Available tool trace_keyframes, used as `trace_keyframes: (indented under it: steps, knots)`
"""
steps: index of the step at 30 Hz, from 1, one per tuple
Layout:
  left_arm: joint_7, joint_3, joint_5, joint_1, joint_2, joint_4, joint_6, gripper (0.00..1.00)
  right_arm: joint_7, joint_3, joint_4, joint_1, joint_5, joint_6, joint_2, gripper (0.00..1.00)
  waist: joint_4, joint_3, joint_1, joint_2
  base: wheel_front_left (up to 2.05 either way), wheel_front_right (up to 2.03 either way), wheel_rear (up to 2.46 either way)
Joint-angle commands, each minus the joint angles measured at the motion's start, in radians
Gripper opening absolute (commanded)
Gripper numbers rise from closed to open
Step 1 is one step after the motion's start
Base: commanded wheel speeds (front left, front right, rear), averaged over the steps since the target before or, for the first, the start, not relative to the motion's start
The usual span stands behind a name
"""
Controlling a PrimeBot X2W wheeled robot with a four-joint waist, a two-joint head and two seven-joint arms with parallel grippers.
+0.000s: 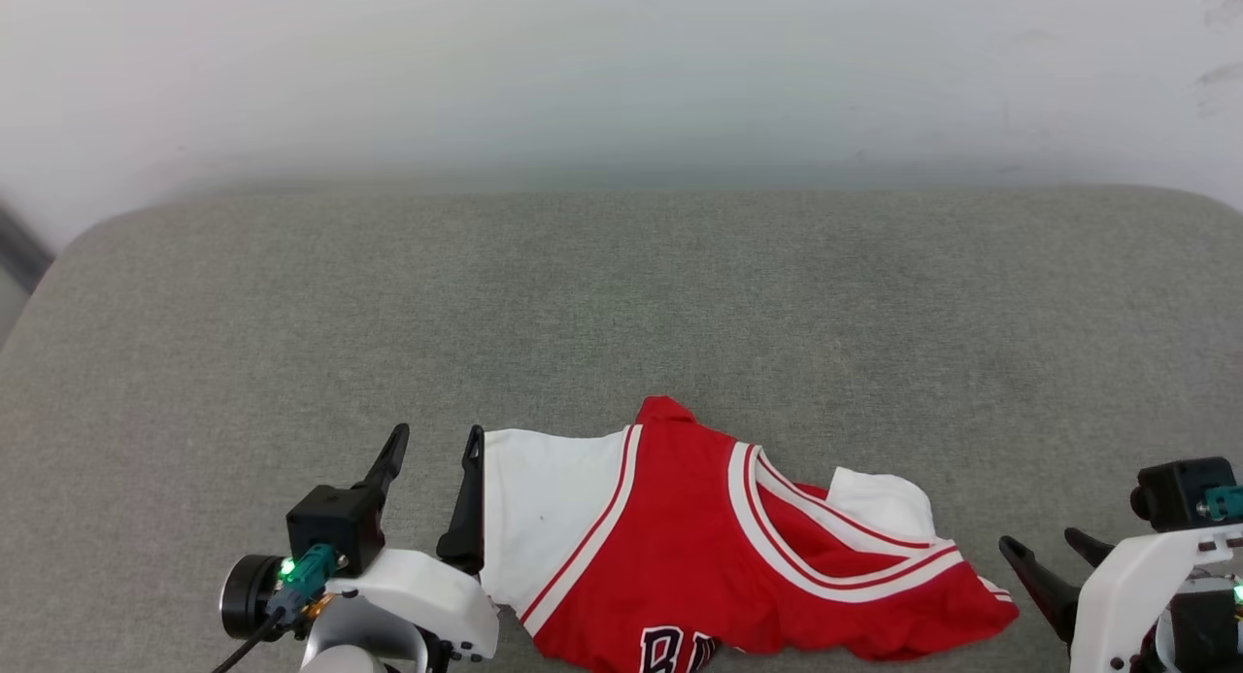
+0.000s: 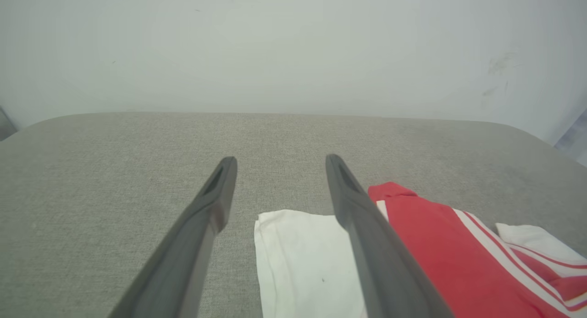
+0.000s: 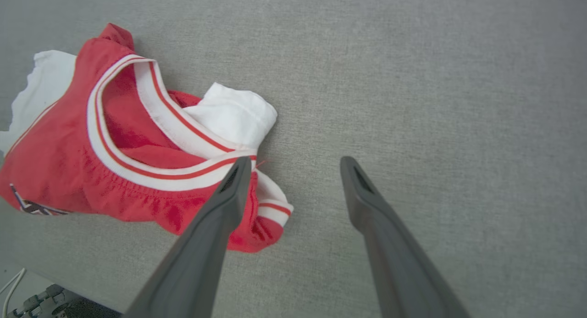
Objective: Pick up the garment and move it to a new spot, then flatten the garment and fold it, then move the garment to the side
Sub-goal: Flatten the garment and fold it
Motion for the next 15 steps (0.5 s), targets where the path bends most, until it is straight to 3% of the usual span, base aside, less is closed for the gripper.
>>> trace_keyframes:
  steps: [1,8,15]
  knots:
    - [-0.002,-0.002,0.009,-0.014,-0.005,-0.002,-0.004,1.0,0.014,0.006,0.018,-0.021,0.015,-0.001,-0.01,1.0,0.012,0.011,0.0,0.0,0.0,0.0,0.0]
    - [-0.01,-0.027,0.038,-0.066,-0.029,-0.008,-0.013,1.0,0.067,0.09,0.149,-0.163,0.08,-0.001,-0.092,1.0,0.082,0.099,0.0,0.0,0.0,0.0,0.0]
    - [-0.02,-0.033,0.058,-0.103,-0.045,0.005,-0.021,1.0,0.107,0.213,0.291,-0.27,0.132,-0.001,-0.119,1.0,0.122,0.16,0.0,0.0,0.0,0.0,0.0]
